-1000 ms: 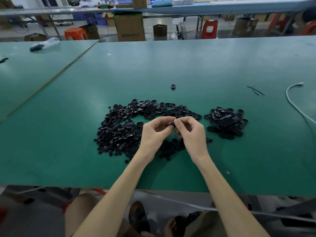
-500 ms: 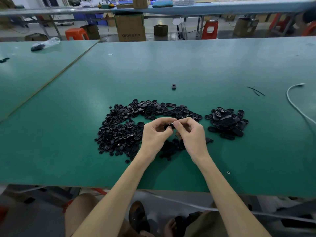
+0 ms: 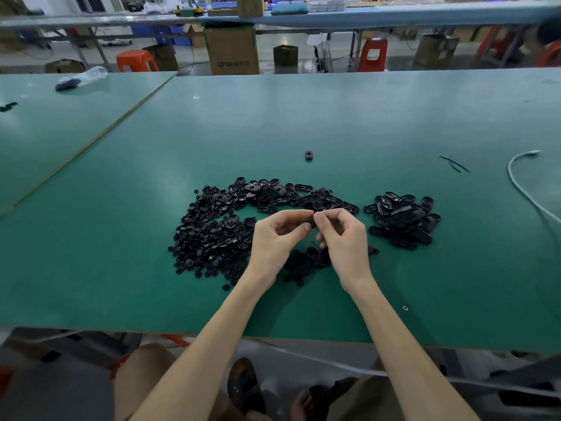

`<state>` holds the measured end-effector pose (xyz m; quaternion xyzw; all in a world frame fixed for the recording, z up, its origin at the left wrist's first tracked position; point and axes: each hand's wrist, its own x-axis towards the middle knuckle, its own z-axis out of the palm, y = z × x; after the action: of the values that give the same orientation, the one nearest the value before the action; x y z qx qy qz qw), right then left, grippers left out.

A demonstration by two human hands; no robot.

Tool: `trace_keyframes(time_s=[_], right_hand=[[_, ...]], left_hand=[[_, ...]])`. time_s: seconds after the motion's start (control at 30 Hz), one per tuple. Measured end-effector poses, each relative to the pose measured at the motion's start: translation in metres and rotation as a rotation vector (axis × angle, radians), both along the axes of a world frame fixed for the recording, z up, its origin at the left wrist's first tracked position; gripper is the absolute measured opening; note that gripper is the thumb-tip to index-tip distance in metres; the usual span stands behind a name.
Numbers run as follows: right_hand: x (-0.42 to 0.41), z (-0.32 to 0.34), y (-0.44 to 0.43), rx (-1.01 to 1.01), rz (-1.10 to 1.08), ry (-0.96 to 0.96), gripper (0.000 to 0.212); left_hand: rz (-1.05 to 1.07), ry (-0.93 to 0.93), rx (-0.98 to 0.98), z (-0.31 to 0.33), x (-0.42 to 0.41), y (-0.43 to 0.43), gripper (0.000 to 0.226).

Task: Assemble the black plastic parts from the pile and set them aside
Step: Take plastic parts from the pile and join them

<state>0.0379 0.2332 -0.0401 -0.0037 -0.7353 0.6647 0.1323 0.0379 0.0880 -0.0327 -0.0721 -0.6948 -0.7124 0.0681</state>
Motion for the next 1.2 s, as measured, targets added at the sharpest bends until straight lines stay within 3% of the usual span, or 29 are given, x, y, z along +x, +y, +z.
trace_keyframes(time_s=[0.37, 0.67, 0.87, 1.0, 1.13, 1.2], right_hand=[[0.0, 0.001, -0.001, 0.002, -0.013, -0.008, 0.011], [0.001, 0.005, -0.004, -0.07, -0.047, -0.061, 0.025], [0.0, 0.008, -0.002, 0.033, -0.007, -0.121, 0.027], [0.004, 0.01, -0.002, -0.212, 0.051, -0.118, 0.022], [0.004, 0.005, 0.002, -0.234, 0.089, -0.065, 0.026], [0.005, 0.006, 0.001, -0.229, 0.123, -0.074, 0.028]], left_hand=[[0.044, 0.018, -0.07, 0.002, -0.001, 0.003, 0.02], [0.102, 0.139, -0.38, 0.051, -0.03, 0.026, 0.013], [-0.105, 0.105, -0.377, 0.075, -0.044, 0.078, 0.011], [-0.205, 0.072, -0.417, 0.077, -0.047, 0.114, 0.017], [-0.308, 0.025, -0.538, 0.075, -0.049, 0.129, 0.04], [-0.282, 0.054, -0.577, 0.072, -0.049, 0.124, 0.038]])
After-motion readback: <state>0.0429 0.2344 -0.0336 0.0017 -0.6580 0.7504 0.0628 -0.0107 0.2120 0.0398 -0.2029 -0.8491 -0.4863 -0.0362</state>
